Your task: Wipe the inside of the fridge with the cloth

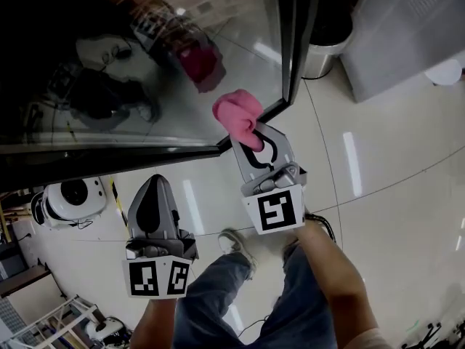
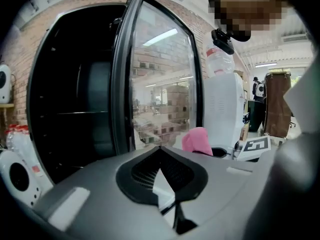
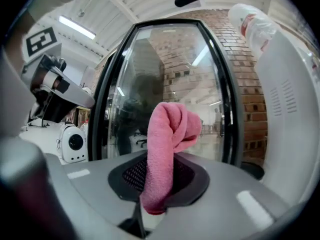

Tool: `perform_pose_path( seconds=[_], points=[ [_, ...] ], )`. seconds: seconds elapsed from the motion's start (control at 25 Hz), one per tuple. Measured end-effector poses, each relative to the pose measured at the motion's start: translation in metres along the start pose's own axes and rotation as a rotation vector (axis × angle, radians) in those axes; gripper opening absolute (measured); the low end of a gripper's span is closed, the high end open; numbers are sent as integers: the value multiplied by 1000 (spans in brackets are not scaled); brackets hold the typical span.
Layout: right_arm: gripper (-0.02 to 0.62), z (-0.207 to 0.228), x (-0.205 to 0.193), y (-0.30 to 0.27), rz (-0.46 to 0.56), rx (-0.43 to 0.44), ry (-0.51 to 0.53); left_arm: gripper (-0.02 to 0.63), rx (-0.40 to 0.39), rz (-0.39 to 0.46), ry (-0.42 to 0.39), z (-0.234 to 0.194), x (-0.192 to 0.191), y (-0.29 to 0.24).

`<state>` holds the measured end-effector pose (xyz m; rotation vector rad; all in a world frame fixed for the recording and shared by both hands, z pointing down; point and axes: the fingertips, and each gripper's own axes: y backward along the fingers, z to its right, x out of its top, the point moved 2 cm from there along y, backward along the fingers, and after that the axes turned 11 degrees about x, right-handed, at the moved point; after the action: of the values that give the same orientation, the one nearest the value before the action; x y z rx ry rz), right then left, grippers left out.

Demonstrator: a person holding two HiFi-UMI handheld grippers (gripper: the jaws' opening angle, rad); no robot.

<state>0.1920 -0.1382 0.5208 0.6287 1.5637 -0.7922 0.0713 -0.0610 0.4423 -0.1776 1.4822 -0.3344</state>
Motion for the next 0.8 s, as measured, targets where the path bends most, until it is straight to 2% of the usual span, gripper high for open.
perform_pose_path(
  seconds=[0.24, 0.44, 0.6, 0.8],
  points=[
    [61, 57, -14, 16, 6, -55, 22, 14, -19, -13, -39, 26, -13, -4],
    [61, 93, -14, 24, 37, -78, 19, 14, 12, -26, -48, 38, -24, -10],
    [61, 68, -3, 33, 21, -32, 39, 14, 42, -28, -40, 40, -25, -2],
    [61, -16, 20, 35, 14, 52, -70, 14, 10, -27, -5, 35, -32, 12]
  ],
)
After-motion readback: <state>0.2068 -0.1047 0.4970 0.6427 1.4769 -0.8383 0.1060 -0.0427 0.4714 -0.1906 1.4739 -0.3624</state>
